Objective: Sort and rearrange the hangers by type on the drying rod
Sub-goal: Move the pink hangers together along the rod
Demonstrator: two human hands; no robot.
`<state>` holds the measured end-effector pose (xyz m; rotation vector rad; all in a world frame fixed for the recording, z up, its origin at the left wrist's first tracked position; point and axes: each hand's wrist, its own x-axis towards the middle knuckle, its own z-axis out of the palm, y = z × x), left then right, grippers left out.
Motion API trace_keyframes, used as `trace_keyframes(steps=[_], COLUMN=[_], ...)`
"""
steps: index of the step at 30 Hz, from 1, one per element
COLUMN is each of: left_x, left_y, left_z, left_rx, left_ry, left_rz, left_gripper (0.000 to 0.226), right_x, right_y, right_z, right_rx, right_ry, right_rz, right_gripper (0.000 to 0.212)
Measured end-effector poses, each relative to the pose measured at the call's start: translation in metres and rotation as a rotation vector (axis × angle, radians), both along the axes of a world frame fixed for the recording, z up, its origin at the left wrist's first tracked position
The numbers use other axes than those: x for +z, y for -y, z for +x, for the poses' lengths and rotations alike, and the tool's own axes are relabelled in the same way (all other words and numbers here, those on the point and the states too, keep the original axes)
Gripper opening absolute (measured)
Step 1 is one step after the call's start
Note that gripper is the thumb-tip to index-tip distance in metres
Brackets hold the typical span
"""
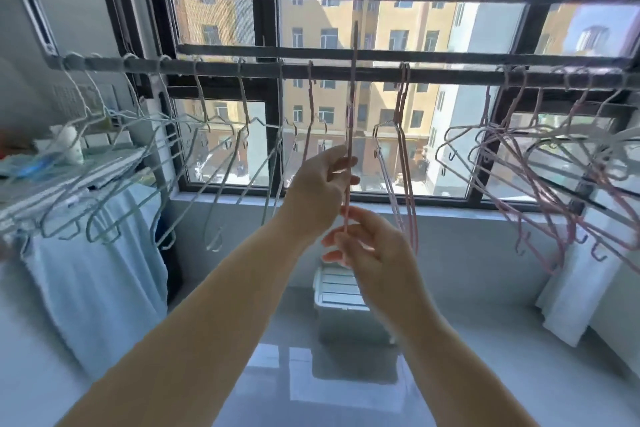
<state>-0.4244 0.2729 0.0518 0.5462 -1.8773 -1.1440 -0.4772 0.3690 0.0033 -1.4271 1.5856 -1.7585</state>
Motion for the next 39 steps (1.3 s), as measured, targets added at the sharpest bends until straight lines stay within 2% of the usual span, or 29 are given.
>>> trace_keyframes(steps=[5, 7, 11, 19, 22, 25, 27, 28, 30, 33, 36, 39], left_x=[0.012, 0.012, 0.004, -0.012, -0.021, -0.030, -0.034, -0.035, -0.037, -0.034, -0.035, -0.041], left_y=[0.013, 0.017, 0.021, 0.022, 0.021, 0.017, 0.013, 0.011, 0.001, -0.020, -0.033, -0.034], left_z=[-0.005, -0.006, -0.009, -0.016, -0.019, -0.019, -0.017, -0.016, -0.011, -0.012, -0.025, -0.039], left_rx=[0.006, 0.003, 0.027, 0.038, 0.080, 0.097, 0.115, 0.126, 0.187, 0.177, 0.031, -0.069], left_ry=[0.003, 0.015, 0.022, 0.024, 0.017, 0.007, 0.059, 0.086, 0.103, -0.013, 0.014, 0.120], left_rz=[0.039, 0.045, 0.068, 0.122, 0.145, 0.174, 0.148, 0.124, -0.002, -0.160, -0.105, -0.001], left_gripper=[0.031, 0.030, 0.030, 0.034, 0.032, 0.039, 0.046, 0.050, 0.059, 0.059, 0.052, 0.048], right_x=[0.028, 0.030, 0.025, 0.013, 0.011, 0.005, 0.004, 0.007, 0.018, 0.025, 0.014, -0.001], right_y=[0.018, 0.020, 0.024, 0.029, 0.026, 0.019, 0.009, 0.003, -0.010, -0.015, -0.004, 0.003], right_z=[-0.006, -0.006, -0.005, -0.003, -0.002, -0.003, -0.004, -0.006, -0.010, -0.030, -0.049, -0.057], right_rx=[0.012, 0.009, 0.017, -0.028, -0.059, -0.130, -0.174, -0.231, -0.387, -0.632, -0.765, -0.800], right_ry=[0.065, 0.089, 0.143, 0.114, 0.084, -0.176, -0.425, -0.504, -0.587, -0.702, -0.757, -0.758], right_rz=[0.004, 0.010, 0.048, 0.077, 0.148, 0.319, 0.444, 0.445, 0.351, 0.267, 0.329, 0.415], right_gripper=[0.028, 0.023, 0.028, 0.027, 0.027, 0.022, 0.030, 0.034, 0.033, 0.033, 0.042, 0.040])
